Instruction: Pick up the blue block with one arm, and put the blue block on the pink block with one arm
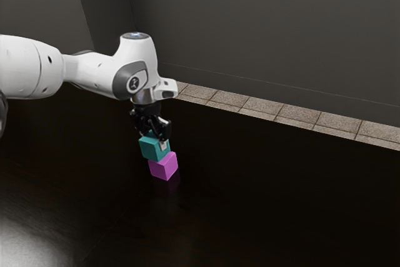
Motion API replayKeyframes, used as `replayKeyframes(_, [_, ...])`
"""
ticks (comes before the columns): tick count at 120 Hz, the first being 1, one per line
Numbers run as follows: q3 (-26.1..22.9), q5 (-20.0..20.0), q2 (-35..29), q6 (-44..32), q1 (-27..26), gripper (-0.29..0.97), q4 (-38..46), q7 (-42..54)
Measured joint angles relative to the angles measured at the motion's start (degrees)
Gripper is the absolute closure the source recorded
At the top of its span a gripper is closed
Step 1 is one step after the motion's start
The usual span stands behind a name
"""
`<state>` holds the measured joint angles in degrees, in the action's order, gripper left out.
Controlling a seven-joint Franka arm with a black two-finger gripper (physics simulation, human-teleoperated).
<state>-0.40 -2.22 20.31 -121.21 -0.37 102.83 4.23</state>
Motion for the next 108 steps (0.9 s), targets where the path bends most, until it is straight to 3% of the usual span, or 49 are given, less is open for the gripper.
replayKeyframes(64, [-1.03, -0.22, 0.98, 0.84, -0.07, 0.42, -1.52, 0.06])
replayKeyframes(84, [-1.01, 0.46, 1.36, 1.03, -0.07, 0.2, -2.04, 0.59])
replayKeyframes(108, [-1.07, 0.8, -2.35, 2.2, -0.07, 0.08, -2.18, 1.25])
